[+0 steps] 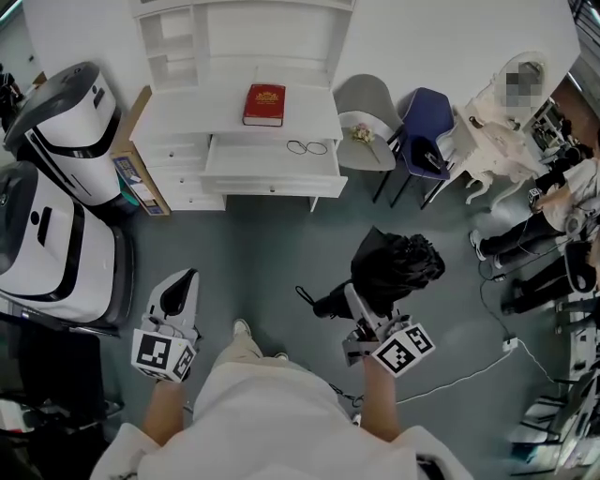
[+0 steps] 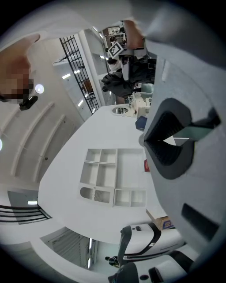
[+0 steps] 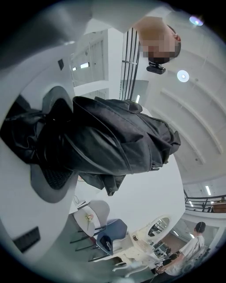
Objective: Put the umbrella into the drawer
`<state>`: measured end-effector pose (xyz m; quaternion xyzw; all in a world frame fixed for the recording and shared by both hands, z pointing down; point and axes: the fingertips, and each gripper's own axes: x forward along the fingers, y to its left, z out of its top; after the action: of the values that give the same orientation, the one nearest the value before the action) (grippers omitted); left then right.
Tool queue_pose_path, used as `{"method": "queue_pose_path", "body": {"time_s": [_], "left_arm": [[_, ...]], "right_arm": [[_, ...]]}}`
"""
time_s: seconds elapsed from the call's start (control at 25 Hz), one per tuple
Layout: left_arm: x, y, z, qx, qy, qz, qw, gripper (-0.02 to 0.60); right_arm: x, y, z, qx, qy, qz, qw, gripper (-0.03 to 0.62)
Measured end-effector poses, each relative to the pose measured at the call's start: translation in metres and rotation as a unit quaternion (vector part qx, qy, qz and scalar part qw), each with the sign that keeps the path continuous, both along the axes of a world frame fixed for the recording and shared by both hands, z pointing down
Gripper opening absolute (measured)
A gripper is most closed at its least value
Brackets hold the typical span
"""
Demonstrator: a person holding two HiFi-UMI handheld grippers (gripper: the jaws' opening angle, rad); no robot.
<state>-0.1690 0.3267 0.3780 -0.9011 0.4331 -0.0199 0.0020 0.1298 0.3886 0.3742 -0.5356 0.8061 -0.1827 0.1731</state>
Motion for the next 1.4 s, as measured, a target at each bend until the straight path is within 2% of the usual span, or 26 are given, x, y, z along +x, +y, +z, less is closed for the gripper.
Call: {"method": "queue_pose_path", "body": {"time_s": [0.16, 0.32, 0.44, 0.52, 0.64, 0.76, 0.92, 1.08, 1.24, 1.4], "left_arm": [[-0.007, -0.022, 0.028, -0.034, 0.000, -0.008, 0.9994, 0.015], [0.018, -0.068, 0.044, -0.051, 0.004, 0.018, 0.9985, 0.014], [0.031, -0.119, 0.039, -0.042, 0.001, 0.029, 0.9987, 0.015], [0.032, -0.161, 0.037, -0.042, 0.004, 0.031, 0.9986, 0.015], [0.030, -0.224, 0.030, -0.040, 0.012, 0.037, 0.9984, 0.015], [0.031, -0.281, 0.020, -0.031, 0.023, 0.053, 0.9978, 0.015], [0.031, -0.337, 0.015, -0.029, 0.026, 0.075, 0.9964, 0.014], [0.041, -0.371, 0.021, -0.043, 0.034, 0.089, 0.9945, 0.015], [0.067, -0.391, 0.034, -0.068, 0.040, 0.111, 0.9907, 0.015], [0.097, -0.417, 0.030, -0.061, 0.035, 0.121, 0.9901, 0.014]], "right_arm": [[-0.009, -0.028, 0.015, -0.017, -0.014, -0.011, 1.000, 0.279], [-0.006, -0.068, 0.032, -0.045, -0.003, -0.007, 0.999, 0.279], [-0.002, -0.113, 0.041, -0.064, 0.008, -0.004, 0.998, 0.279], [-0.001, -0.153, 0.041, -0.069, -0.001, -0.002, 0.998, 0.278], [-0.005, -0.216, 0.031, -0.069, -0.008, -0.003, 0.998, 0.278], [-0.010, -0.273, 0.016, -0.064, 0.009, 0.000, 0.998, 0.279], [-0.018, -0.318, 0.006, -0.067, 0.012, 0.010, 0.998, 0.279], [-0.013, -0.345, 0.014, -0.086, 0.017, 0.023, 0.996, 0.279], [0.002, -0.367, 0.020, -0.096, 0.012, 0.034, 0.995, 0.279], [0.024, -0.393, 0.025, -0.098, 0.030, 0.030, 0.994, 0.279]]}}
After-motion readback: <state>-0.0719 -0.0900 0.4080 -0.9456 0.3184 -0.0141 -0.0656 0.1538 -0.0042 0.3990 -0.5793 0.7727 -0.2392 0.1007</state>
